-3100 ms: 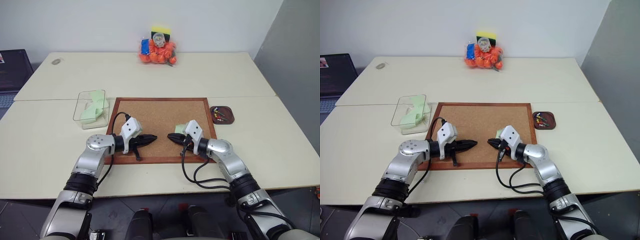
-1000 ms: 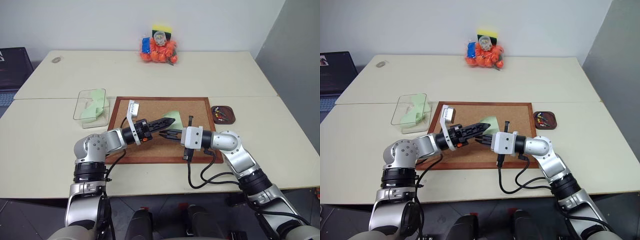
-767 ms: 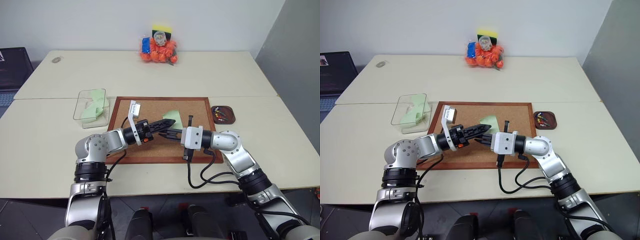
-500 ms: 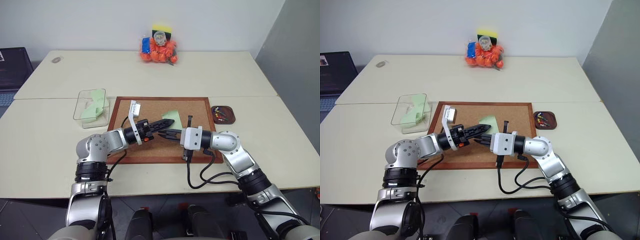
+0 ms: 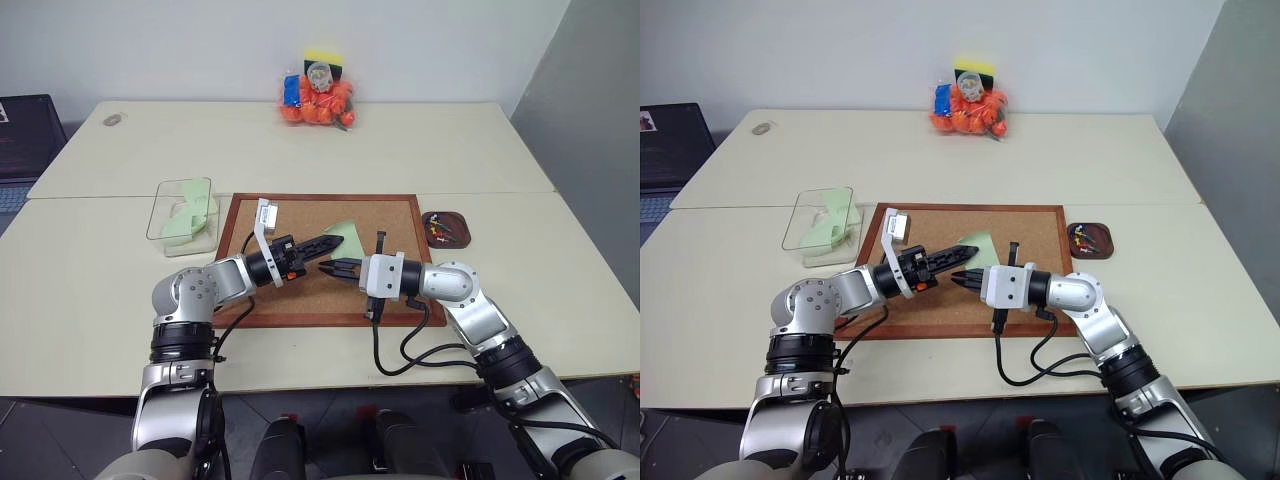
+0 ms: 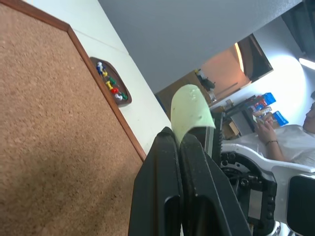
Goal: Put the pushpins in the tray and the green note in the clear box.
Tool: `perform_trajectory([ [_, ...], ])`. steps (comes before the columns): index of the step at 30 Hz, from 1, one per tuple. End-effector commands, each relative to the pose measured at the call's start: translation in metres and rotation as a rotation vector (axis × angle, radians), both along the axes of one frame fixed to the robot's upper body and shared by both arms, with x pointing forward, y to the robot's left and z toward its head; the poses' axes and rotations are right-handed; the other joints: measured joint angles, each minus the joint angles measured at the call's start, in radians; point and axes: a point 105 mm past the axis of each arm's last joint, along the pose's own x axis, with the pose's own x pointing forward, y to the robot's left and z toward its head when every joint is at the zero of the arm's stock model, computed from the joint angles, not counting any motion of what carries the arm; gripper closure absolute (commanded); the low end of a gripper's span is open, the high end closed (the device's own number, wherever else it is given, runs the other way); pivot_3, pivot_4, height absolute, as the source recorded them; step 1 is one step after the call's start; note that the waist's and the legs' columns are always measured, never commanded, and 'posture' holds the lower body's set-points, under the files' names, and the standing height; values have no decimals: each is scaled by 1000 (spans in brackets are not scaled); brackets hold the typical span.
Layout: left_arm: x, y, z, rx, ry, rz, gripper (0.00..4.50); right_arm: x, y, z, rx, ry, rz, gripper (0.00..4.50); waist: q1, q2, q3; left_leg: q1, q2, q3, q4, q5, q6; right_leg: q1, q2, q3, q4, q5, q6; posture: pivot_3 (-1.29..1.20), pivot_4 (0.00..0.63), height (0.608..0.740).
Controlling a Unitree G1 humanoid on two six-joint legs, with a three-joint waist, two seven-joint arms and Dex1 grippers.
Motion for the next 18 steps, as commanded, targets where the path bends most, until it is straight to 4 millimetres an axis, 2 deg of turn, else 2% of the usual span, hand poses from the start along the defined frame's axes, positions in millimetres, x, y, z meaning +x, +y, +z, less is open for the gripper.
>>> perform_trajectory([
  [1, 4, 2, 14, -10, -54, 12, 4475, 2, 0, 18, 41, -51, 0, 4500, 0, 0, 0, 0, 0, 0, 0, 0, 0, 0, 0, 0, 0, 0, 0, 0, 150, 740],
  [12, -2, 2, 4, 126, -164, -24, 4475, 0, -11, 44, 137, -70, -57, 4500, 1, 0, 0, 0, 0, 0, 0, 0, 0, 0, 0, 0, 0, 0, 0, 0, 150, 740],
  [18, 3, 2, -1, 175, -206, -11, 4475, -1, -13, 65, 282, 21, -96, 4500, 0, 0, 0, 0, 0, 0, 0, 0, 0, 0, 0, 0, 0, 0, 0, 0, 150, 740],
])
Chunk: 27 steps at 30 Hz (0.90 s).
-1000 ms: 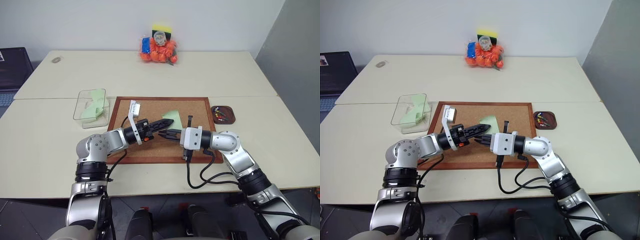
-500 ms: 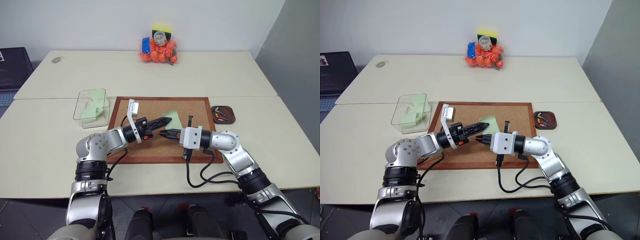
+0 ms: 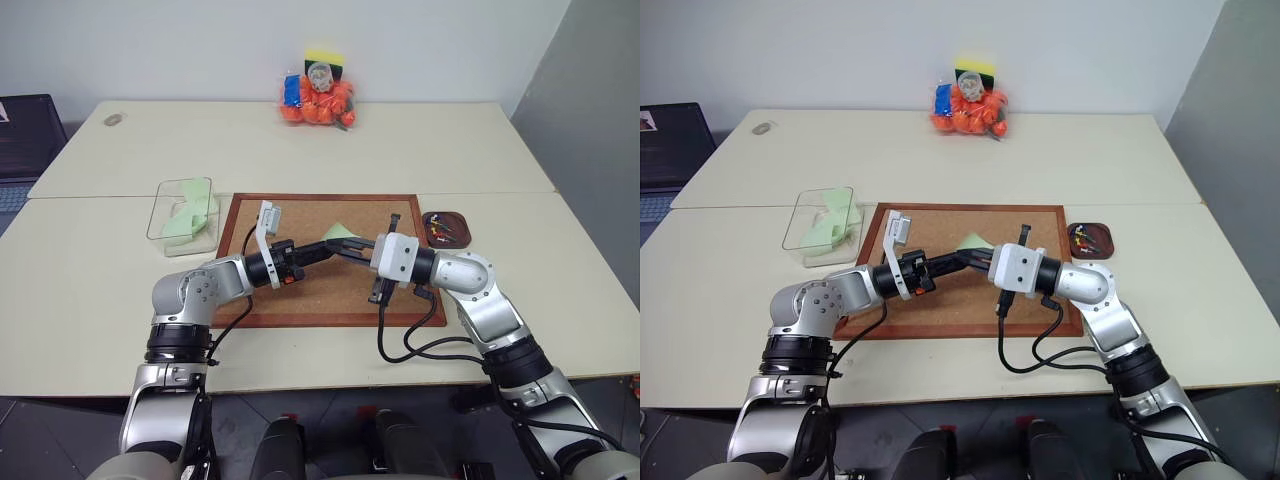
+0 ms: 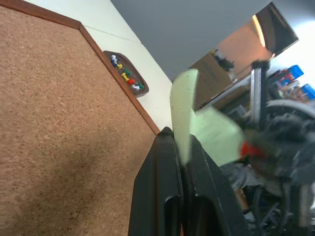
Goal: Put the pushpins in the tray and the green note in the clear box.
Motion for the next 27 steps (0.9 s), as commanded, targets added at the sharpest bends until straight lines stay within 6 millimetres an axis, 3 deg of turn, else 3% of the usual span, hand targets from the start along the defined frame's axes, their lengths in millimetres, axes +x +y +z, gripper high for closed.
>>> perform_trajectory([
  [1, 4, 0, 7, 32, -77, -2, 4475, -4, -3, 31, 160, 28, -24, 4500, 0, 0, 0, 0, 0, 0, 0, 0, 0, 0, 0, 0, 0, 0, 0, 0, 150, 740],
  [10, 6, -1, 6, 53, -110, -1, 4475, 3, -11, 36, 251, 148, -102, 4500, 1, 0, 0, 0, 0, 0, 0, 0, 0, 0, 0, 0, 0, 0, 0, 0, 150, 740],
  [12, 5, -2, 9, 71, -154, -3, 4475, 19, -24, 31, 273, 189, -221, 4500, 1, 0, 0, 0, 0, 0, 0, 0, 0, 0, 0, 0, 0, 0, 0, 0, 150, 740],
  [15, 2, -12, 17, 197, -356, -24, 4475, 45, -56, 18, 325, 280, -441, 4500, 1, 0, 0, 0, 0, 0, 0, 0, 0, 0, 0, 0, 0, 0, 0, 0, 150, 740],
  [20, -3, -35, 34, 328, -652, -61, 4475, 68, -107, 9, 444, 374, -719, 4500, 5, 0, 0, -1, -1, 1, 0, 0, 0, 0, -1, 1, 0, 0, -1, 0, 150, 740],
  [27, -12, -75, 25, 455, -841, -194, 4475, 90, -185, -8, 540, 462, -1075, 4500, 4, 0, 0, -1, -1, 2, 0, 0, 0, 0, -1, 2, -1, 0, 0, 0, 150, 740],
])
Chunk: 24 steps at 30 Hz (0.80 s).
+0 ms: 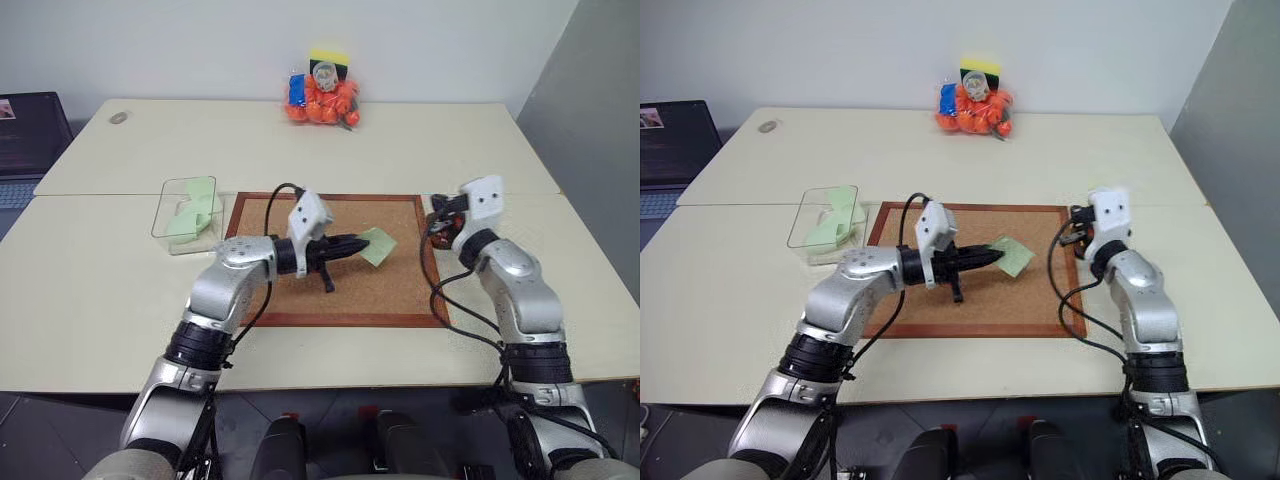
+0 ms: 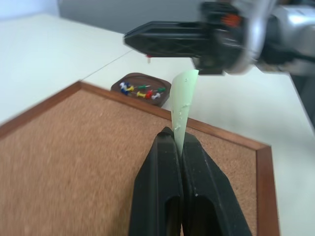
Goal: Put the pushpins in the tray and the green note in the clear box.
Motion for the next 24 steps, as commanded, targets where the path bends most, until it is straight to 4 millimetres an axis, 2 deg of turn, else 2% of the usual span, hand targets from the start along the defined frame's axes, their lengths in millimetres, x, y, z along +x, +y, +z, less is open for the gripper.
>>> perform_trajectory([
  [1, -5, -24, 8, 54, -124, -74, 4475, 9, -37, 7, 55, 20, -147, 4500, 0, 0, 0, 0, 0, 0, 0, 0, 0, 0, 0, 0, 0, 0, 0, 0, 150, 740],
  [7, -5, -29, 6, 43, -110, -75, 4475, 18, -44, -7, 154, 128, -151, 4500, -12, 1, 1, 1, 1, 1, 0, 0, 0, 0, 2, 1, 0, 0, 0, 0, 150, 740],
  [11, -7, -27, 3, 50, -102, -80, 4475, 22, -37, -11, 226, 161, -104, 4500, -12, 3, 1, 0, 1, 1, 0, 0, 0, -1, 2, 1, 0, 0, 0, 0, 150, 740],
  [18, -7, -25, 3, 56, -101, -69, 4475, 29, -21, -12, 255, 180, -33, 4500, -6, 3, 2, 0, 1, 0, 0, 0, 0, -1, 2, 1, 0, 0, 0, 0, 150, 740],
  [23, -6, -23, 2, 59, -100, -62, 4475, 32, -20, -19, 237, 198, -49, 4500, -6, 3, 2, 0, 1, 0, 0, 0, 0, -1, 2, 1, 0, 0, 0, 0, 150, 740],
  [24, -6, -23, 2, 60, -100, -59, 4500, 33, -21, -20, 242, 197, -56, 4009, -7, 3, 2, 0, 1, 0, 0, 0, 0, -1, 2, 1, 0, 0, 0, 0, 150, 740],
])
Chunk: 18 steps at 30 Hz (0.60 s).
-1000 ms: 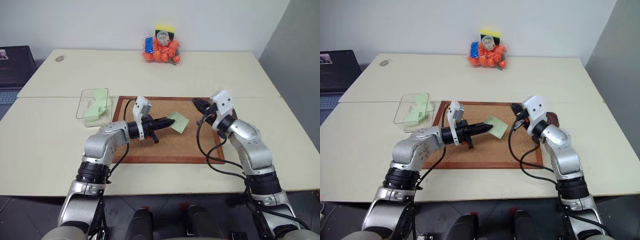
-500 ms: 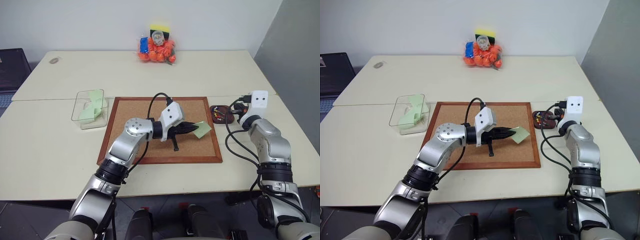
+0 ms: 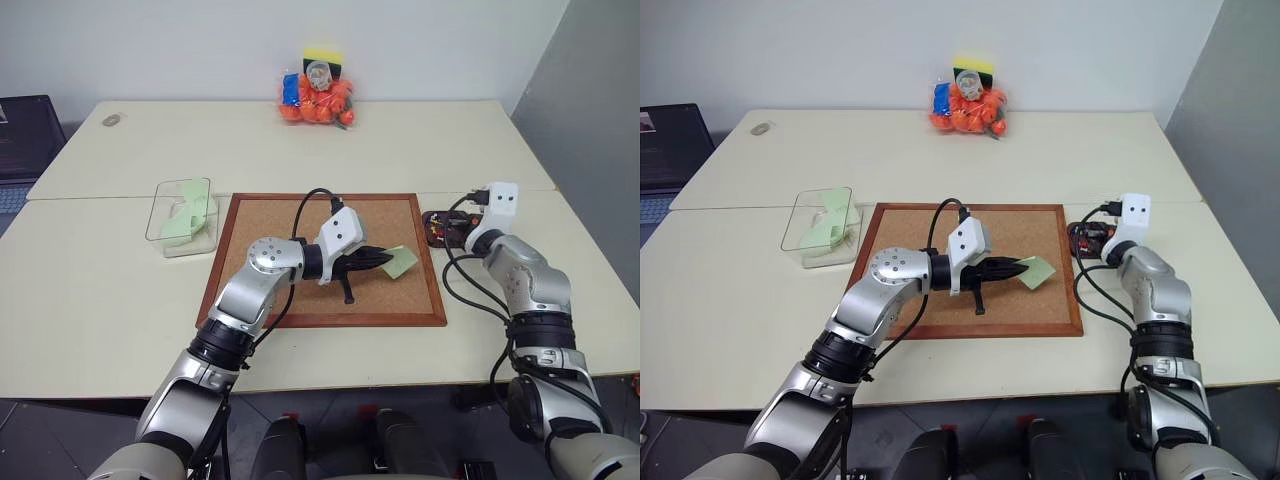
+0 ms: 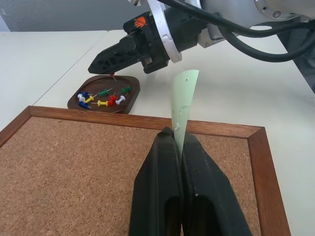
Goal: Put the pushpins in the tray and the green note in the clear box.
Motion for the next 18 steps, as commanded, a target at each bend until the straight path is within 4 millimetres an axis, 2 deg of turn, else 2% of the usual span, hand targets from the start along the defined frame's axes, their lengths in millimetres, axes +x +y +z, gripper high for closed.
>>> perform_trajectory([
  [1, -1, 1, 11, -12, -45, -2, 4500, 7, 0, 17, 6, -64, -14, 3926, 0, 0, 0, 0, 0, 0, 0, 0, 0, 0, 0, 0, 0, 0, 0, 0, 150, 740],
  [11, -1, 3, 12, -13, -47, 6, 4500, 9, -2, 22, 16, -87, -17, 1583, 0, 0, 0, 0, 0, 0, 0, 0, 0, 0, 0, 0, 0, 0, 0, 0, 150, 740],
  [12, 0, 3, 12, -12, -47, 7, 4500, 9, -2, 22, 14, -88, -17, 1472, 0, 0, 0, 0, 0, 0, 0, 0, 0, 0, 0, 0, 0, 0, 0, 0, 150, 740],
  [14, 1, 4, 13, -12, -48, 11, 4500, 8, -3, 21, 10, -89, -19, 961, 0, 0, 0, 0, 0, 0, 0, 0, 0, 0, 0, 0, 0, 0, 0, 0, 150, 740],
  [15, 2, 5, 13, -12, -48, 13, 4500, 8, -4, 21, 5, -91, -22, 901, 0, 0, 0, 0, 0, 0, 0, 0, 0, 0, 0, 0, 0, 0, 0, 0, 150, 740],
  [18, 5, 7, 15, -28, -35, 34, 4500, 5, -3, 24, -53, -116, 1, 226, 0, 0, 0, 0, 0, 0, 0, 0, 0, 0, 0, 0, 0, 0, 0, 0, 150, 740],
])
